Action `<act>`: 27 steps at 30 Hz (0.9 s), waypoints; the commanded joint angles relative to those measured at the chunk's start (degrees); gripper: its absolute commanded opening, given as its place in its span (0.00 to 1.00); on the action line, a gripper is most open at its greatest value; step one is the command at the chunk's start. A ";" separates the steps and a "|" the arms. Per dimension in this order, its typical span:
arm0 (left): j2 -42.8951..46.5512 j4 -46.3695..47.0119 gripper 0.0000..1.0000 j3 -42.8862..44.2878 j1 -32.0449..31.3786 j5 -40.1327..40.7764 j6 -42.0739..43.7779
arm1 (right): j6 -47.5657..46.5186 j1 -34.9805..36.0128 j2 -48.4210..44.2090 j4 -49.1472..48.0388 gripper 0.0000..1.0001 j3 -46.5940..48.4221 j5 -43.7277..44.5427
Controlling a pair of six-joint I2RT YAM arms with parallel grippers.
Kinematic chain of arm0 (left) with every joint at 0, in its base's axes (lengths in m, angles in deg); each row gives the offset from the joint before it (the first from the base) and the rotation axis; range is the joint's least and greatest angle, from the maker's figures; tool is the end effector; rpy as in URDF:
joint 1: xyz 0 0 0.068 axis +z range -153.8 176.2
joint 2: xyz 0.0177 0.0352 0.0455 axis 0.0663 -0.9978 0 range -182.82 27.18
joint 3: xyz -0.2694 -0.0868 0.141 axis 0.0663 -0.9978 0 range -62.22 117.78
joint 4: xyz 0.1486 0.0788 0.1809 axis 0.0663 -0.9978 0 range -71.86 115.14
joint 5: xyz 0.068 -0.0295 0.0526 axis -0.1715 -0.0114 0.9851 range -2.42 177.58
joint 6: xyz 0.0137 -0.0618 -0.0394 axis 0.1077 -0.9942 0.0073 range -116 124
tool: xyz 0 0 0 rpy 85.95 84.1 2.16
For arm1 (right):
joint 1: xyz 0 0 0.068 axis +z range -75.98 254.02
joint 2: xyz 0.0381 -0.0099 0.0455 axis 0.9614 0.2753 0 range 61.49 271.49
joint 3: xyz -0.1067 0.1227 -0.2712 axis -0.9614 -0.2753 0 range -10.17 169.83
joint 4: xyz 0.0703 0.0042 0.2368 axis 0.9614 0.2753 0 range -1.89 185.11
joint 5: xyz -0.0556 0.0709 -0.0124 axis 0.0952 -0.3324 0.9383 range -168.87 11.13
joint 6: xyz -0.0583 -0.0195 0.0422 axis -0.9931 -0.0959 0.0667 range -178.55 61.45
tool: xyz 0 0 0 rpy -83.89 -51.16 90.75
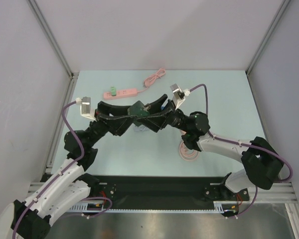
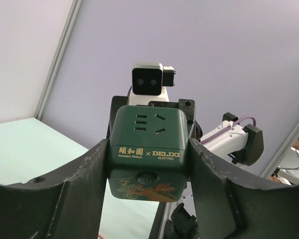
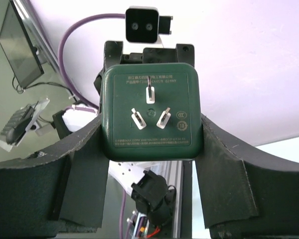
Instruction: Insert the plug
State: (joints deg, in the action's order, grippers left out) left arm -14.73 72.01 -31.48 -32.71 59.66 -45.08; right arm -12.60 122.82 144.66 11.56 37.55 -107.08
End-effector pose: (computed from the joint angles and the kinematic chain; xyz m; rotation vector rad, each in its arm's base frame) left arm 0.1015 -0.0895 0.4095 0.3099 1.0972 -1.4569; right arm 0.1771 0.2470 0.4205 -0.5548 0.9474 1.7187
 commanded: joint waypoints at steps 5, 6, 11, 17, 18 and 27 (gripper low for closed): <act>0.07 2.27 0.03 0.81 -0.71 -2.49 -2.51 | 3.34 0.34 1.81 -14.85 0.21 3.43 2.54; 0.25 1.21 0.00 1.51 -0.71 -2.31 -2.51 | 4.14 -0.45 1.90 -14.77 0.28 3.25 2.37; 1.30 -13.34 0.00 6.77 -0.63 -3.19 1.87 | 8.89 -3.88 3.13 -14.85 0.53 1.24 -0.97; 2.18 -21.10 0.00 7.75 -0.63 -3.81 4.17 | 10.47 -5.90 2.26 -14.77 0.66 0.09 -6.24; 2.27 -21.73 0.00 7.84 -0.63 -3.63 4.78 | 10.65 -5.99 1.91 -14.76 0.69 -0.09 -6.51; 2.01 -22.79 0.00 8.54 -0.19 -3.63 5.40 | 12.23 -7.22 0.41 -14.68 0.77 -0.35 -9.76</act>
State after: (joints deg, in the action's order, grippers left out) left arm -13.05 49.13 -25.95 -32.71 58.74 -41.02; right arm -1.56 116.35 147.00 12.76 37.01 -116.93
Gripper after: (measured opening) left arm 0.634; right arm 0.774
